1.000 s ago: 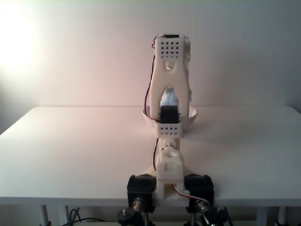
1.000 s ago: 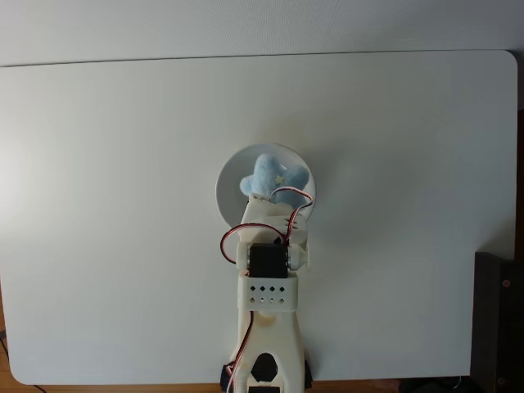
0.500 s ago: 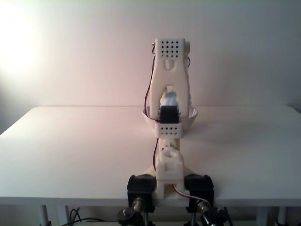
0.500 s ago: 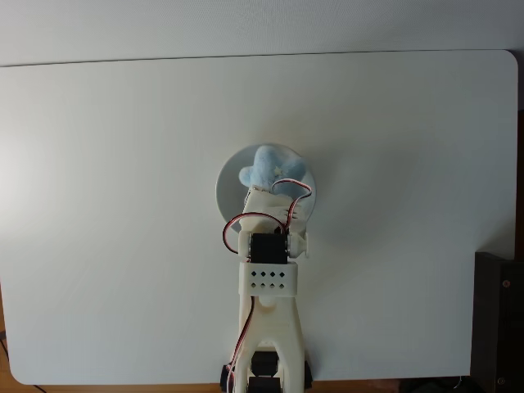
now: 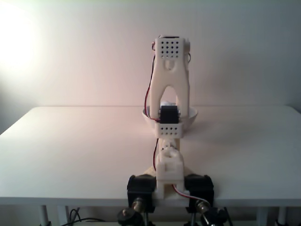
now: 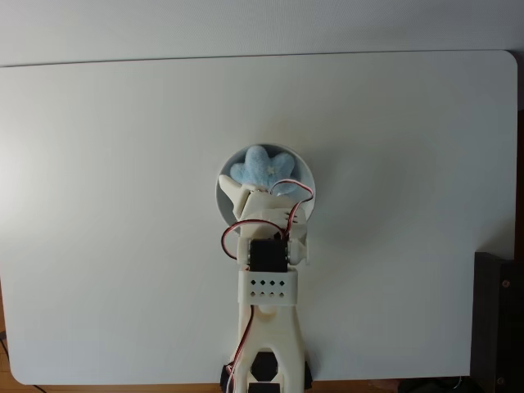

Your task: Grasp a skyblue doll and put it into the bowl.

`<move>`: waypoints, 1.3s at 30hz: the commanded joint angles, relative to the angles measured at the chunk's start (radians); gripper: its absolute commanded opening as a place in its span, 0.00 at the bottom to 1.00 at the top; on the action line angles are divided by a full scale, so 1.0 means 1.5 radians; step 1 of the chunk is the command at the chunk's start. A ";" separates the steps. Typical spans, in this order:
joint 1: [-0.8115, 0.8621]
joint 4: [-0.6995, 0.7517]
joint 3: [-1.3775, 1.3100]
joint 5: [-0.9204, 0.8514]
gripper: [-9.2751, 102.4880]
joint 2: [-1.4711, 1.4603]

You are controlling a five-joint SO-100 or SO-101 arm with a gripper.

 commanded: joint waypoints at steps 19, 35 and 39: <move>-0.007 -0.011 -0.027 0.012 0.56 0.388; -0.008 -0.003 0.038 0.220 0.56 0.688; -0.008 -0.003 0.164 0.230 0.56 0.803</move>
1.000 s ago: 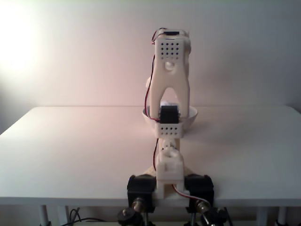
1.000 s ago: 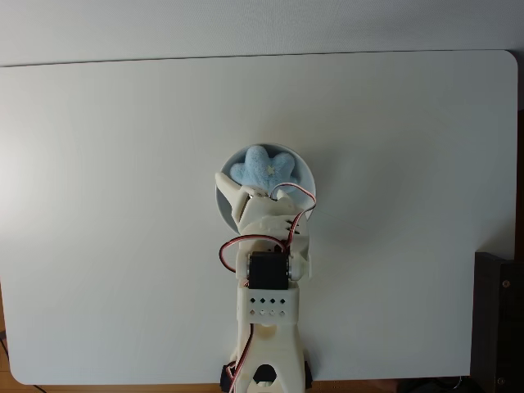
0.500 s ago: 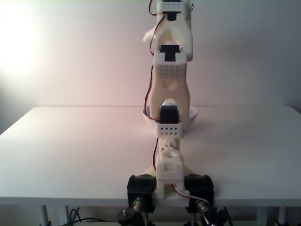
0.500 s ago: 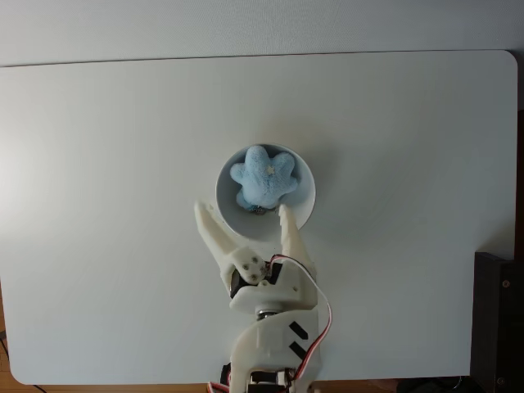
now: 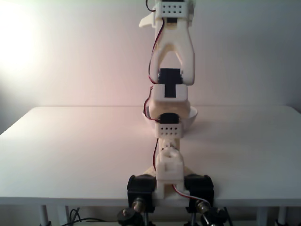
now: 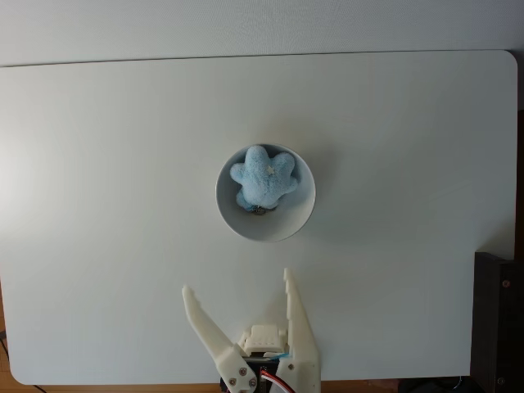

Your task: Grasp a skyblue doll and put it into the bowl.

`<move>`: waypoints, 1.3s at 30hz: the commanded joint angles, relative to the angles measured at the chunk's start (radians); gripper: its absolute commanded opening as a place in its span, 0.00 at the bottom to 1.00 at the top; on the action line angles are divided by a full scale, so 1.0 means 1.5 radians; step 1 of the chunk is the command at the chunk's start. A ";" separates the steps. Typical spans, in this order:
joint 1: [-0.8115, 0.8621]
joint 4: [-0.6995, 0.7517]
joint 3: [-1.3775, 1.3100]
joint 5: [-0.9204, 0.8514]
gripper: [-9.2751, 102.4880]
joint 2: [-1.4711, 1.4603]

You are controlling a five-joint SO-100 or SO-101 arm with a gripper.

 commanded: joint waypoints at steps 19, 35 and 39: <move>0.002 -0.003 0.529 0.009 0.55 0.362; 0.006 0.000 0.738 -0.003 0.25 0.471; 0.006 0.033 0.760 -0.003 0.21 0.472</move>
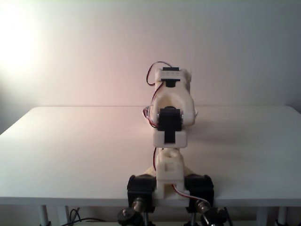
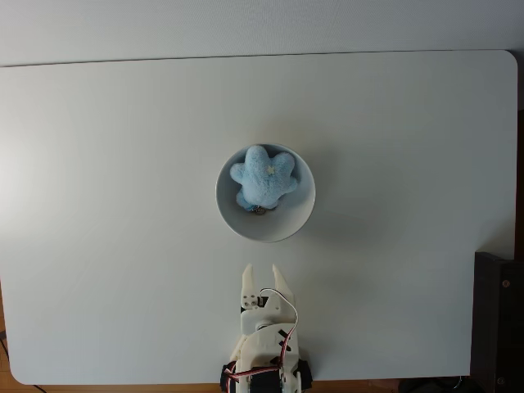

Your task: Grasp a skyblue doll and put it into the bowl.

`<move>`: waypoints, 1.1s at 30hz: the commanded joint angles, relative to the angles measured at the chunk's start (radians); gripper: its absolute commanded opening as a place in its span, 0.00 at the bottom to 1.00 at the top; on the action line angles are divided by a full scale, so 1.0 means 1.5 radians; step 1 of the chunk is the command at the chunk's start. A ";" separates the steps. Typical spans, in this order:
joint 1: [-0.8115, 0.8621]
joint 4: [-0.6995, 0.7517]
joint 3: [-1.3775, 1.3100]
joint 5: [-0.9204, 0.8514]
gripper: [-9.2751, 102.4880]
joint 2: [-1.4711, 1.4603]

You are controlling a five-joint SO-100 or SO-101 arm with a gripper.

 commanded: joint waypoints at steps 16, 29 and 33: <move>0.005 0.272 -0.004 -0.033 0.09 0.197; 0.004 0.270 0.002 -0.035 0.08 0.199; 0.004 0.270 0.002 -0.035 0.08 0.198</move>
